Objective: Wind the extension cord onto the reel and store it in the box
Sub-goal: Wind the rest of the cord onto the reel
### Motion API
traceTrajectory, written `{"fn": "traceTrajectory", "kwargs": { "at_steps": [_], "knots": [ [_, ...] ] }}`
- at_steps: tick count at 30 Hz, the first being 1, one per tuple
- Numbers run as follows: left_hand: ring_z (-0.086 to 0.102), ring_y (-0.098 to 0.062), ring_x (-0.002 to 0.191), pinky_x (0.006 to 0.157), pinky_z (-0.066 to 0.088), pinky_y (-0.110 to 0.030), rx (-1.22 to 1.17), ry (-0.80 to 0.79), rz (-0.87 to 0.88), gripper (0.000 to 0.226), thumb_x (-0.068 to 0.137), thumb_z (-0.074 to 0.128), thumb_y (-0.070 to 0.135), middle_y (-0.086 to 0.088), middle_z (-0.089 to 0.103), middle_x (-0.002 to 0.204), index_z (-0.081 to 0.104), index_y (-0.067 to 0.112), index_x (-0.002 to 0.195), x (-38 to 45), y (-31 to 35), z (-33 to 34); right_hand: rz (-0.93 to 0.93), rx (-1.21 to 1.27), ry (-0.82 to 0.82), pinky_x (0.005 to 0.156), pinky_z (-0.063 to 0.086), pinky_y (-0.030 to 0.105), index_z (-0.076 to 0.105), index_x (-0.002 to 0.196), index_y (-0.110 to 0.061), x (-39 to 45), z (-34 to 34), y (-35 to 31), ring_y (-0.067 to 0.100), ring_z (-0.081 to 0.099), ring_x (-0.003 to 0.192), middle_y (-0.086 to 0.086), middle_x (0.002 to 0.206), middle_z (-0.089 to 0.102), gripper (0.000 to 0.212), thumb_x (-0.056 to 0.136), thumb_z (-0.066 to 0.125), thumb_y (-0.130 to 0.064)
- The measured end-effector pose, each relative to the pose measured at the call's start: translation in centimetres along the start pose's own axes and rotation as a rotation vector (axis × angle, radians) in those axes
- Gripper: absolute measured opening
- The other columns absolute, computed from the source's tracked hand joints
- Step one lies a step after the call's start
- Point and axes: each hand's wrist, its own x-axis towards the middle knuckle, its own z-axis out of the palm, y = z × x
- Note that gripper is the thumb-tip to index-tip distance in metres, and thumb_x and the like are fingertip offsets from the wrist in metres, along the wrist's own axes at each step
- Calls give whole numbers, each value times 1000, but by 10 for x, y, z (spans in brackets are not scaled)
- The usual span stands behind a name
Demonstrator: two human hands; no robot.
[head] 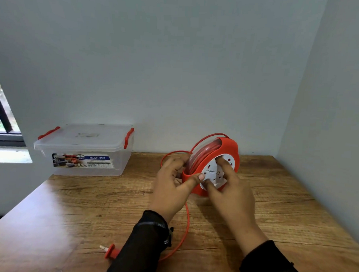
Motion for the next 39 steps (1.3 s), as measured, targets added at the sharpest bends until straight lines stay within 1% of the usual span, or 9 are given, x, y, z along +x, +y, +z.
{"fn": "traceTrajectory", "kwargs": {
  "at_steps": [3,7,10,13,17,21,29,34,39],
  "knots": [
    [65,-9,95,76,55,-26,-44,6,17,41,74,79,29,9,64,108,67,32,113,0,3,5,123,274,64,70,52,31,49,132,-35,2,2,0,19,67,89,1,96,69,64,74,75,-37],
    [69,-16,95,80,58,-45,-42,-14,-1,39,73,77,33,4,71,103,67,32,110,-2,2,11,327,592,66,78,49,24,52,130,-29,7,5,-1,13,64,95,0,107,66,63,73,79,-22],
    [65,-2,93,82,58,-31,-23,12,13,39,71,81,26,8,68,102,69,30,108,-7,-1,18,508,931,34,53,47,20,59,114,-21,12,1,-2,9,63,67,11,99,68,37,79,71,-15],
    [55,6,96,79,49,-10,60,13,12,43,70,83,25,8,52,112,67,27,111,-8,-6,23,724,1146,-100,34,21,13,51,93,-25,16,-2,0,4,36,31,9,67,54,10,86,58,-22],
    [50,10,97,80,44,-5,131,22,22,45,70,83,18,9,46,107,62,39,104,-8,-7,23,957,1409,-207,33,18,12,50,81,-13,18,-4,2,4,26,23,6,54,48,26,89,52,-37],
    [48,23,88,71,41,2,76,-6,-1,44,73,81,9,8,51,102,65,26,110,-11,0,23,1003,1625,-201,31,18,10,47,75,-8,21,-14,-1,4,21,18,9,49,48,39,94,47,-42],
    [68,-4,77,72,58,-26,-12,3,-112,33,77,78,22,4,72,95,68,21,108,-7,-6,17,899,1279,-344,33,25,15,53,87,-10,22,-13,-4,4,32,26,9,74,72,15,95,48,-21],
    [61,-1,64,63,51,-21,-70,82,-165,26,78,78,22,8,67,78,68,23,101,-1,-6,7,780,1033,-440,39,30,18,62,90,-13,18,-14,-9,9,42,38,6,76,73,14,90,57,-26],
    [72,-12,86,77,61,-31,-169,65,-235,29,79,77,22,0,73,98,67,22,107,4,-7,-2,209,206,-107,60,42,25,60,90,-15,11,-10,2,14,61,78,-5,86,65,19,80,70,-28]
  ]
}}
